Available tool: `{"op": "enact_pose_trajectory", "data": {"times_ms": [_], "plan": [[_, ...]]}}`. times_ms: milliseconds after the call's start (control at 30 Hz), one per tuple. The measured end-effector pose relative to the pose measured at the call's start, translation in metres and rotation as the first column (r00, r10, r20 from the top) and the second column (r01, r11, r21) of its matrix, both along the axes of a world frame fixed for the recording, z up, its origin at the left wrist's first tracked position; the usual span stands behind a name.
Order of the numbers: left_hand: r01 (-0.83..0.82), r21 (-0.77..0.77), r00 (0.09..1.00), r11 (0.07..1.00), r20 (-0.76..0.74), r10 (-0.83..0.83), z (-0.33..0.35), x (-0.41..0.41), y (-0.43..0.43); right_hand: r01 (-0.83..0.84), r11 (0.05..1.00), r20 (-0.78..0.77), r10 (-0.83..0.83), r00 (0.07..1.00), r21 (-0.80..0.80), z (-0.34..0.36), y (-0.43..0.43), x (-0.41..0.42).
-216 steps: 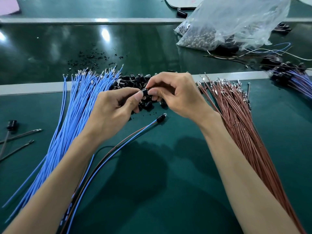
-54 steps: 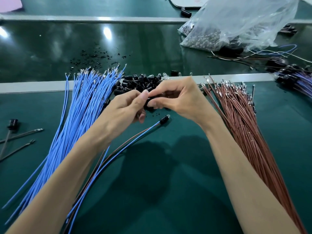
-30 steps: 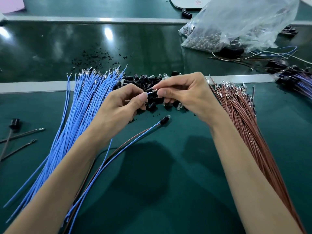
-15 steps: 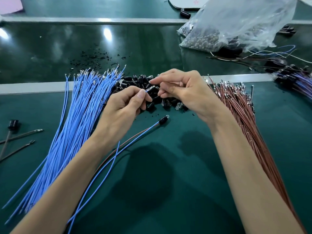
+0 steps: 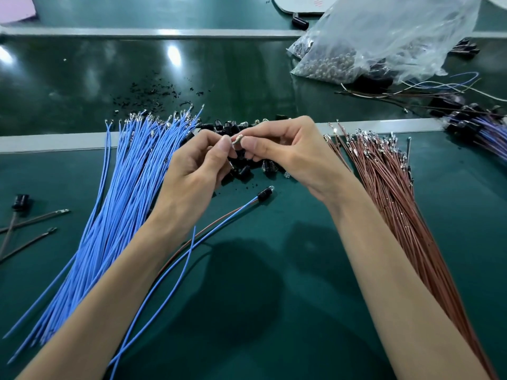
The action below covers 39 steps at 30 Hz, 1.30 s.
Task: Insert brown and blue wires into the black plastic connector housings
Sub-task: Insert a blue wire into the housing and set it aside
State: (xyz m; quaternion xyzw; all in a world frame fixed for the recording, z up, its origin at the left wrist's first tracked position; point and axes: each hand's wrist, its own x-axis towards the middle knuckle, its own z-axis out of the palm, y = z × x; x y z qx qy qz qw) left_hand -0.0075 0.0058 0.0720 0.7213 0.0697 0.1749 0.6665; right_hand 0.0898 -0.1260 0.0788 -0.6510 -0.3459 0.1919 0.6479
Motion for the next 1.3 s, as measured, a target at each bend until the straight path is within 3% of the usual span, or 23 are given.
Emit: {"op": "enact_pose_trajectory", "data": {"times_ms": [367, 600, 700, 867, 1000, 1167, 1300], "plan": [[0.000, 0.066, 0.999, 0.998, -0.046, 0.003, -0.004, -0.001, 0.009, 0.113, 0.994, 0.105, -0.113, 0.988, 0.009, 0.000, 0.009, -0.007], [0.099, 0.021, 0.980, 0.995, -0.178, -0.094, 0.000, -0.001, 0.015, 0.194, 0.980, 0.144, -0.186, 0.972, -0.041, 0.001, 0.008, -0.005], [0.095, -0.024, 0.982, 0.995, -0.162, -0.098, 0.002, -0.001, 0.014, 0.224, 0.973, 0.160, -0.214, 0.964, -0.046, 0.001, 0.007, -0.005], [0.067, 0.072, 0.994, 0.995, -0.092, -0.060, 0.000, -0.003, 0.010, 0.224, 0.971, 0.168, -0.207, 0.964, -0.089, 0.000, 0.005, -0.003], [0.088, -0.057, 0.991, 0.994, -0.099, -0.093, -0.001, -0.001, 0.010, 0.106, 0.990, 0.170, -0.089, 0.982, -0.097, -0.002, 0.007, -0.004], [0.155, -0.261, 0.973, 0.953, -0.123, -0.193, 0.001, 0.001, 0.014, 0.129, 0.989, 0.158, -0.116, 0.981, -0.069, -0.002, 0.004, 0.000], [0.182, -0.276, 0.964, 0.944, -0.139, -0.226, 0.003, 0.001, 0.017, 0.123, 0.989, 0.206, -0.105, 0.973, -0.077, 0.003, -0.002, 0.002]]}}
